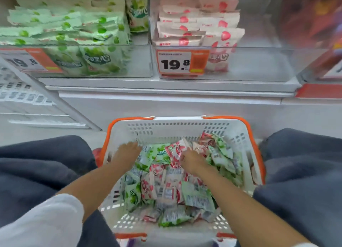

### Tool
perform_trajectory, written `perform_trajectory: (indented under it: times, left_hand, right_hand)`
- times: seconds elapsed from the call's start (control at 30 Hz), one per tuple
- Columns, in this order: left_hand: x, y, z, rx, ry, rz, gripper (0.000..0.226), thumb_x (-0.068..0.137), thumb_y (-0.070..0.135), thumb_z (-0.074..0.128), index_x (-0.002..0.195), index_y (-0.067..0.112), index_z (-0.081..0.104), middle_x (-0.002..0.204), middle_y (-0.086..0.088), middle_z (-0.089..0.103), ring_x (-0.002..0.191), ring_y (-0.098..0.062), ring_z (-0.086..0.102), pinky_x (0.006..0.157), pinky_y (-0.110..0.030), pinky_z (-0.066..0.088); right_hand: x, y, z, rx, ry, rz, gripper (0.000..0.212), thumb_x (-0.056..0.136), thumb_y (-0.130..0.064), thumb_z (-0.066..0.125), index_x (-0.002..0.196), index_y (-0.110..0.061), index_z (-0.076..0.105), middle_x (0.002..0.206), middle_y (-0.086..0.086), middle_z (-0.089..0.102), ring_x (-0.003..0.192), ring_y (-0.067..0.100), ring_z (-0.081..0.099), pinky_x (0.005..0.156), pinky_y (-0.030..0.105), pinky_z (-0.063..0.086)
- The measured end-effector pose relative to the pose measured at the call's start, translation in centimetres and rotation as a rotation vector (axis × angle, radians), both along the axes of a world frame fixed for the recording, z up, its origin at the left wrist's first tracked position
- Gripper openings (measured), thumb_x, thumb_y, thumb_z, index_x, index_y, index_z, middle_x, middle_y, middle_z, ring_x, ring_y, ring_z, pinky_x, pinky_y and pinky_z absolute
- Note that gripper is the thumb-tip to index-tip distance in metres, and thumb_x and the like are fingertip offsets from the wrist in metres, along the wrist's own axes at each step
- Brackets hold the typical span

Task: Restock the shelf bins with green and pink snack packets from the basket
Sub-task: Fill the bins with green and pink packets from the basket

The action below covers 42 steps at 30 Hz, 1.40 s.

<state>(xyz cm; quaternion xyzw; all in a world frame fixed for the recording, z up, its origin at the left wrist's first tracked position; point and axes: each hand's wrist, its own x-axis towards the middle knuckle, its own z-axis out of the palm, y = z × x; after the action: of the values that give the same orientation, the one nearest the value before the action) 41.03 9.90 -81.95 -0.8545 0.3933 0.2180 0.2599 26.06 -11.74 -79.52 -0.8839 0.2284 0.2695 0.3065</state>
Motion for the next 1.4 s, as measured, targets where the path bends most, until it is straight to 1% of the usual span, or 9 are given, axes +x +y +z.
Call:
perform_trajectory:
  times: [0.27, 0.5, 0.6, 0.7, 0.8, 0.9, 1.0, 1.2, 1.4]
  left_hand:
    - [1.0, -1.5, 1.2, 0.052, -0.014, -0.197, 0.041, 0.091, 0.01, 0.053, 0.131, 0.017, 0.049, 0.126, -0.005, 0.06, 0.119, -0.025, 0.051, 0.1, -0.038, 0.039]
    - [2.0, -5.7, 11.6, -0.384, 0.582, 0.182, 0.022, 0.099, 0.016, 0.048, 0.085, 0.012, 0.064, 0.083, 0.002, 0.056, 0.076, -0.014, 0.05, 0.082, -0.034, 0.042]
    - [2.0, -6.1, 17.1, -0.549, 0.674, 0.333, 0.04, 0.104, 0.018, 0.039, 0.064, 0.013, 0.037, 0.065, -0.002, 0.033, 0.062, -0.018, 0.034, 0.066, -0.032, 0.038]
    - [1.7, -5.8, 20.8, -0.802, 0.609, 0.463, 0.06, 0.102, 0.049, 0.032, 0.063, 0.007, 0.048, 0.063, -0.009, 0.048, 0.061, -0.021, 0.047, 0.068, -0.03, 0.043]
    - [1.7, -5.7, 22.5, -1.066, 0.568, 0.537, 0.066, 0.094, 0.063, 0.042, 0.069, 0.004, 0.062, 0.071, -0.01, 0.064, 0.064, -0.023, 0.058, 0.068, -0.033, 0.046]
    - [2.5, -5.6, 24.0, -1.207, 0.295, 0.486, 0.061, 0.092, 0.055, 0.055, 0.05, 0.013, 0.038, 0.053, -0.009, 0.038, 0.052, -0.021, 0.034, 0.056, -0.035, 0.029]
    - [2.4, -5.5, 26.4, -1.394, 0.216, 0.609, 0.06, 0.092, 0.052, 0.057, 0.05, 0.016, 0.034, 0.052, -0.006, 0.032, 0.049, -0.017, 0.03, 0.051, -0.033, 0.025]
    - [2.6, -3.5, 29.0, -1.432, 0.934, 0.777, 0.032, 0.081, 0.011, 0.077, 0.111, 0.01, 0.065, 0.101, -0.005, 0.074, 0.082, -0.011, 0.072, 0.073, -0.027, 0.06]
    - [5.9, -2.6, 32.1, -1.181, 0.196, 0.237, 0.033, 0.072, 0.03, 0.086, 0.075, 0.007, 0.063, 0.063, 0.0, 0.051, 0.058, -0.015, 0.042, 0.056, -0.031, 0.032]
  right_hand:
    - [0.4, -0.2, 1.2, 0.04, -0.03, -0.032, 0.018, 0.093, -0.009, 0.054, 0.105, -0.012, 0.068, 0.107, 0.006, 0.068, 0.091, 0.021, 0.062, 0.08, 0.033, 0.052]
    - [2.6, 0.7, 8.3, 0.228, -0.214, 0.056, 0.072, 0.085, -0.016, 0.073, 0.147, -0.021, 0.038, 0.148, 0.003, 0.044, 0.126, 0.023, 0.05, 0.097, 0.031, 0.046]
    - [3.3, 0.8, 12.1, 0.327, -0.308, -0.017, 0.049, 0.085, -0.019, 0.074, 0.131, -0.015, 0.057, 0.137, 0.004, 0.055, 0.121, 0.025, 0.057, 0.099, 0.034, 0.047]
    - [4.0, 0.1, 15.8, 0.472, -0.449, -0.161, 0.014, 0.086, -0.015, 0.073, 0.098, -0.009, 0.069, 0.104, 0.005, 0.07, 0.098, 0.016, 0.066, 0.083, 0.031, 0.052]
    - [4.8, 0.1, 19.5, 0.645, -0.482, -0.25, 0.013, 0.088, -0.009, 0.069, 0.1, -0.005, 0.067, 0.086, 0.005, 0.071, 0.072, 0.009, 0.068, 0.064, 0.02, 0.054]
    - [5.8, 0.5, 21.9, 0.741, -0.433, -0.221, 0.014, 0.089, -0.01, 0.068, 0.102, -0.005, 0.067, 0.091, 0.01, 0.072, 0.08, 0.017, 0.069, 0.071, 0.024, 0.057]
    - [7.0, 0.4, 23.7, 0.682, -0.473, -0.219, 0.007, 0.087, -0.006, 0.069, 0.093, -0.007, 0.067, 0.092, 0.012, 0.071, 0.079, 0.019, 0.068, 0.077, 0.027, 0.058]
    - [9.1, 1.3, 27.6, 0.667, -0.665, -0.344, 0.014, 0.088, -0.002, 0.066, 0.1, -0.007, 0.064, 0.107, 0.018, 0.07, 0.09, 0.024, 0.066, 0.09, 0.038, 0.053]
    - [11.2, 2.4, 34.9, -0.024, -0.839, 0.129, 0.064, 0.079, -0.015, 0.075, 0.135, -0.028, 0.048, 0.112, -0.01, 0.059, 0.096, 0.005, 0.058, 0.08, 0.023, 0.05]
